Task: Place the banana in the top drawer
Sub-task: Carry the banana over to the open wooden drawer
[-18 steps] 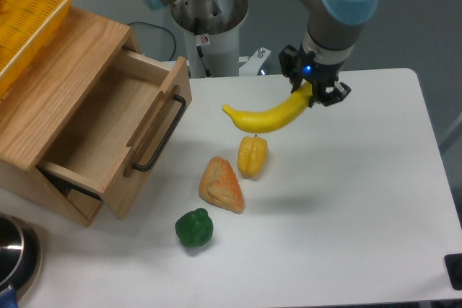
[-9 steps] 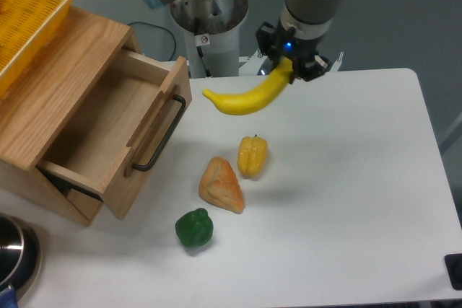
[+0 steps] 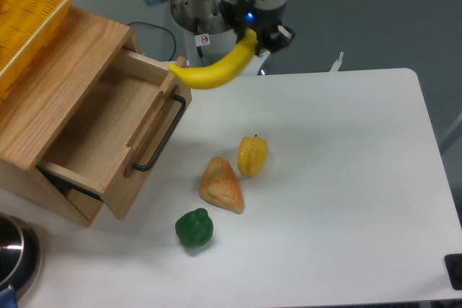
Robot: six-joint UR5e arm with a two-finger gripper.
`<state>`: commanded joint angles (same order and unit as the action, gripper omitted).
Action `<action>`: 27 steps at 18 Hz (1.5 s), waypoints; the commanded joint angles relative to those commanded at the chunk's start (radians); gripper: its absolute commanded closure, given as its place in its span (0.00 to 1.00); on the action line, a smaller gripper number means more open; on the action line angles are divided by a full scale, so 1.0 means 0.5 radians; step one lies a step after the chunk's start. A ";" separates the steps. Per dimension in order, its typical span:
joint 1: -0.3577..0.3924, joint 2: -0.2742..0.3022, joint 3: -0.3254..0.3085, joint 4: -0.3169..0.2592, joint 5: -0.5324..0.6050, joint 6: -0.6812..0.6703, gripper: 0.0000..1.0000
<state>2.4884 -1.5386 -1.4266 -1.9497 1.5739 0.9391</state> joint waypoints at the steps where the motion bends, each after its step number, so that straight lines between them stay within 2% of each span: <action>1: -0.061 0.000 0.000 0.000 0.003 -0.055 0.85; 4: -0.193 -0.003 0.000 0.003 0.003 -0.215 0.85; 11: -0.313 -0.030 -0.009 0.006 0.015 -0.356 0.84; 14: -0.396 -0.080 -0.009 0.083 0.024 -0.473 0.84; 17: -0.470 -0.110 -0.009 0.111 0.077 -0.577 0.84; 27: -0.590 -0.184 -0.003 0.111 0.215 -0.749 0.84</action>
<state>2.1936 -1.6306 -1.4281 -1.8945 1.6812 0.5645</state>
